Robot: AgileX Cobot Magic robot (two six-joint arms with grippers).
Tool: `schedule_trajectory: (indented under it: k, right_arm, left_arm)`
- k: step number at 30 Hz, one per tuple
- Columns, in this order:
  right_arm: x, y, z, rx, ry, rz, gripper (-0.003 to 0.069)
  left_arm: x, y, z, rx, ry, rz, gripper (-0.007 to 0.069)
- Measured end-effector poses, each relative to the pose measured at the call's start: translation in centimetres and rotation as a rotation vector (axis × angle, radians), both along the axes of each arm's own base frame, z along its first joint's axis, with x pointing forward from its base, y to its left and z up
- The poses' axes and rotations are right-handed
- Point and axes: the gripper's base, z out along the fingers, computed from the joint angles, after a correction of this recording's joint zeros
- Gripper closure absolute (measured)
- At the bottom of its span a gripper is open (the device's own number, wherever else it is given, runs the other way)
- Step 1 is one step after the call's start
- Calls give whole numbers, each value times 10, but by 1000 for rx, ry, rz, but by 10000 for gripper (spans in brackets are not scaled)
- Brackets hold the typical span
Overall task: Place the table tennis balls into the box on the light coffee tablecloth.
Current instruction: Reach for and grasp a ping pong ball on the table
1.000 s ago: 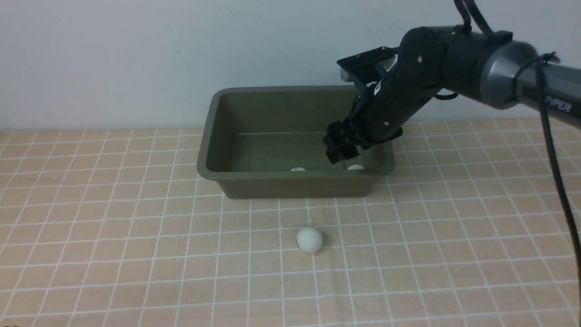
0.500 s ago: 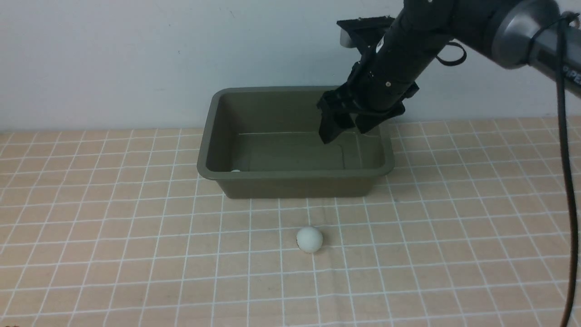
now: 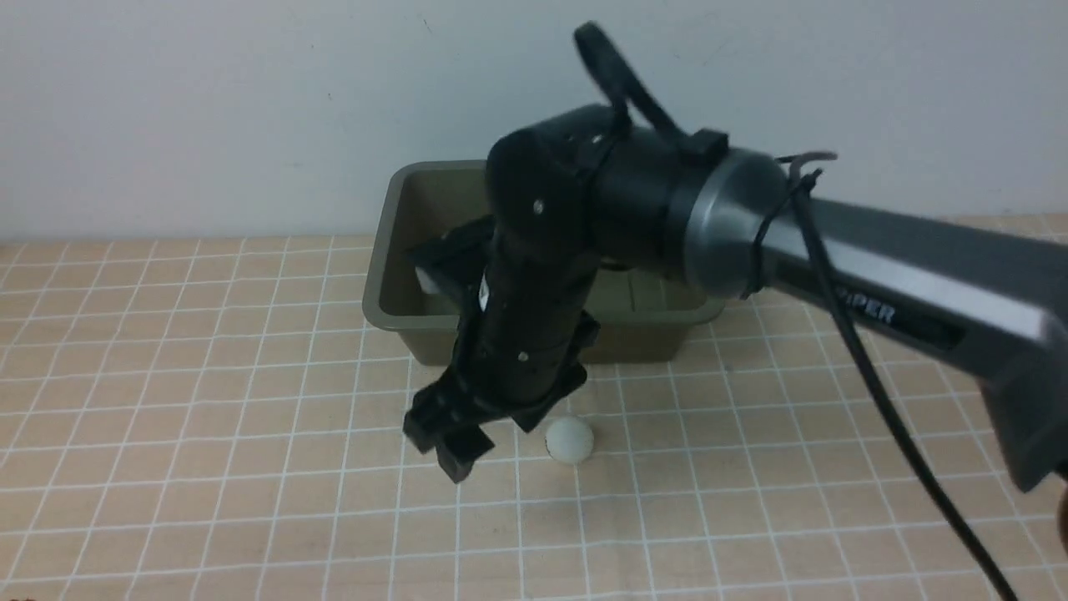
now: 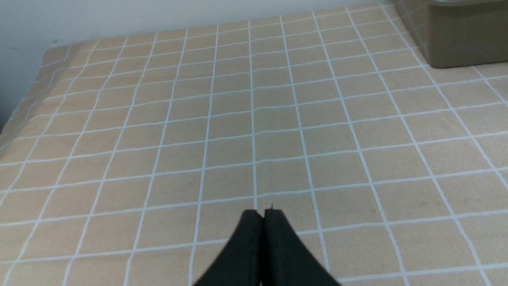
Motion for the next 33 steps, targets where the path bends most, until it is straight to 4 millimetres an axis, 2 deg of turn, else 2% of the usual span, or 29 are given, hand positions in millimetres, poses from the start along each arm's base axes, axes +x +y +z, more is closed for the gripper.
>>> schedule_trajectory:
  k: [3,6,19,28,33]
  right_arm:
    - [-2,-3,-7,-83,-50,-7,118]
    - [6,-13,-8,-141,-103,-45,118]
    - [29,-36,-10,-159,-110,-116,118]
    - [33,-35,-29,-183,-77,-98,118]
    - [34,-35,-32,-184,-67,-99,118]
  left_arm:
    - [0,0,0,0,0,0,693]
    - [0,0,0,0,0,0,693]
    - [0,0,0,0,0,0,693]
    - [0,0,0,0,0,0,693]
    - [0,0,0,0,0,0,693]
